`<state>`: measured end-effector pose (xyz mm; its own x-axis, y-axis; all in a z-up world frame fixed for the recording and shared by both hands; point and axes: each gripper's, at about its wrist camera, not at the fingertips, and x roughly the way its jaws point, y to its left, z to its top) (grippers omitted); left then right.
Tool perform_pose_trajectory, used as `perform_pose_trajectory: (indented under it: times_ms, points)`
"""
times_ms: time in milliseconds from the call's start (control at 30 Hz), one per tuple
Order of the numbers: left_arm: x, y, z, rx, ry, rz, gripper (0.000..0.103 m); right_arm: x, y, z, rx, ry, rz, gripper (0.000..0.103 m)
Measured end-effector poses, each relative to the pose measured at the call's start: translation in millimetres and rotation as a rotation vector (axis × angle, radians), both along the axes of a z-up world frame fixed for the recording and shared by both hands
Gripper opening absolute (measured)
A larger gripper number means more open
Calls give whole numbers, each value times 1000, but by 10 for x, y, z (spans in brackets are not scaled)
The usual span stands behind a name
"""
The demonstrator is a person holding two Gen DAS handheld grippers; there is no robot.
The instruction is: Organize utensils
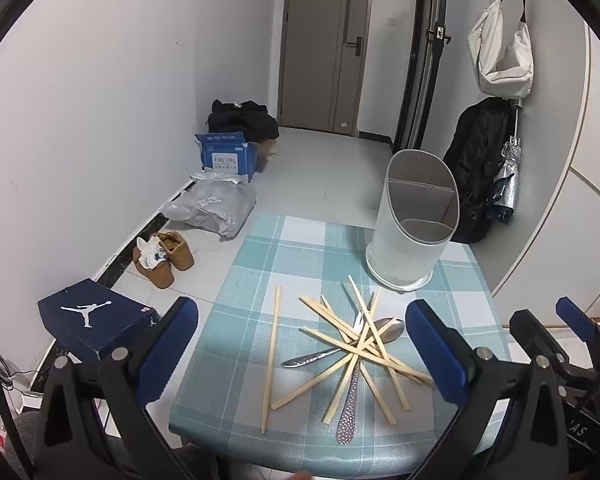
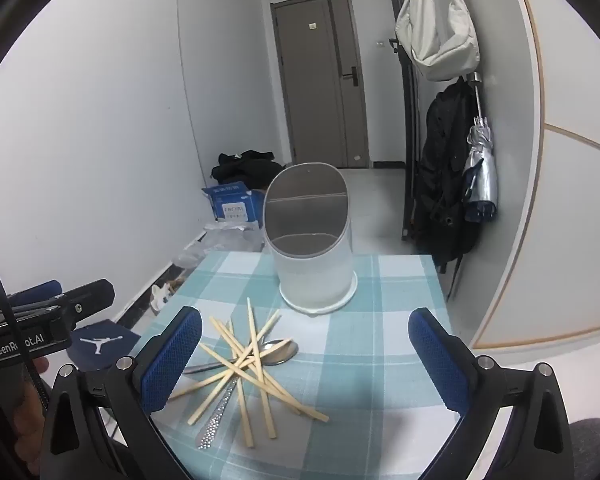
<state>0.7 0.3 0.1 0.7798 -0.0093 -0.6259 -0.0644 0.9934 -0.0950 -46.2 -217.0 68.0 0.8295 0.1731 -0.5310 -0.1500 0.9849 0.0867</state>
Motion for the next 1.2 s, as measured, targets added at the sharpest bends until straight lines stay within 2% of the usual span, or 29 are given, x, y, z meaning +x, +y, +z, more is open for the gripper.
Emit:
perform_pose_trajectory:
  times_ms: [267, 500, 1200]
  points:
    - [13, 52, 25, -3, -13, 17, 102, 2, -16, -8, 3, 15, 5, 103]
    - [22, 28, 2, -5, 8, 8, 102, 30, -12, -38, -7, 26, 1, 103]
    - [26, 53, -15, -11, 2, 20, 102, 9, -58, 25, 17, 14, -9, 103]
